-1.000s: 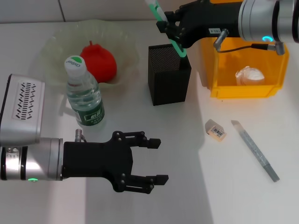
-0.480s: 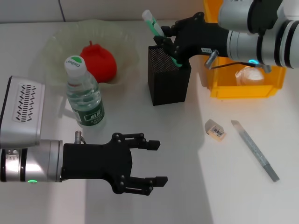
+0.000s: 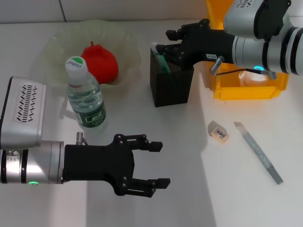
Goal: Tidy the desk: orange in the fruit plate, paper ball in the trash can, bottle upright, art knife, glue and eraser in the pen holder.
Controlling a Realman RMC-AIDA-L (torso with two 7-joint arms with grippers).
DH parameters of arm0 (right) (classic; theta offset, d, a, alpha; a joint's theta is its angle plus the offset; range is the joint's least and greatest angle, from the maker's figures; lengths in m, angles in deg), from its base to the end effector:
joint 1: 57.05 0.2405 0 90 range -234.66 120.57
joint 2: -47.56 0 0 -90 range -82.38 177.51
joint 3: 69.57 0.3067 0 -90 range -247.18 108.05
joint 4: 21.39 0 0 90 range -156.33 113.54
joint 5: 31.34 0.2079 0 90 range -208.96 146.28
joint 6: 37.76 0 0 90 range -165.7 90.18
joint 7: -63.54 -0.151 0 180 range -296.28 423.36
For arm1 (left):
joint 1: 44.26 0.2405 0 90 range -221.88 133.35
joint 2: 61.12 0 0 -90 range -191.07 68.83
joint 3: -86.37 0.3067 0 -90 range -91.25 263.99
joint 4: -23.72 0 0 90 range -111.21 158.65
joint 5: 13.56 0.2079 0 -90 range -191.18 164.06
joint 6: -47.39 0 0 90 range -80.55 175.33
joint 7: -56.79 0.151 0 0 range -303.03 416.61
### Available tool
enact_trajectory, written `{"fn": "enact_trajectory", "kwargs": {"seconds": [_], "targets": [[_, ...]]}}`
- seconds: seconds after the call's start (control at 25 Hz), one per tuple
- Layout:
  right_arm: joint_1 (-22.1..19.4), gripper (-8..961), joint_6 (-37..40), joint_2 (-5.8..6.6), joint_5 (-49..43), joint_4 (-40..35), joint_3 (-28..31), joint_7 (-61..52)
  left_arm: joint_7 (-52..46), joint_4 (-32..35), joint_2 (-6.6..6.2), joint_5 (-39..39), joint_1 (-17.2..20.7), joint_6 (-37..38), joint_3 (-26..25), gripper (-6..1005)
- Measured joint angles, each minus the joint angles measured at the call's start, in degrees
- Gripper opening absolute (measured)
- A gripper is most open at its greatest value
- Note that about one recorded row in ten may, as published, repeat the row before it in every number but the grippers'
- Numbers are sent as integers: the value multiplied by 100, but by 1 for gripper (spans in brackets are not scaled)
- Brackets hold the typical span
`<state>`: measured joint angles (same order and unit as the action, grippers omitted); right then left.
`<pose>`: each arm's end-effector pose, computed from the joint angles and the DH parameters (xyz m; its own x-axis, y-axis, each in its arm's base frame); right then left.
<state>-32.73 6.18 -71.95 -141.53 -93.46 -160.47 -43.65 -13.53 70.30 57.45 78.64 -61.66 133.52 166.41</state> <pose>0.1828 0.3993 -0.0651 0.9462 -0.1119 -0.3037 -0.2637 -0.8106 -0.5229 -0.2774 0.2736 -0.0866 0.8819 0.1493 0.4471 0.1628 -0.9866 0.0083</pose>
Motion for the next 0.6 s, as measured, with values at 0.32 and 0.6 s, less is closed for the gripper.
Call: {"fn": "enact_trajectory", "kwargs": {"seconds": [0.32,0.6], "targets": [[-49,448,570,18,-22,-415,233,-550,-11,0,-8,0,0,6,3,798],[99,680,3458,43,-1602,-2428,1668,-3293,-12,0,-3,-3,-20,18,7,799]]}}
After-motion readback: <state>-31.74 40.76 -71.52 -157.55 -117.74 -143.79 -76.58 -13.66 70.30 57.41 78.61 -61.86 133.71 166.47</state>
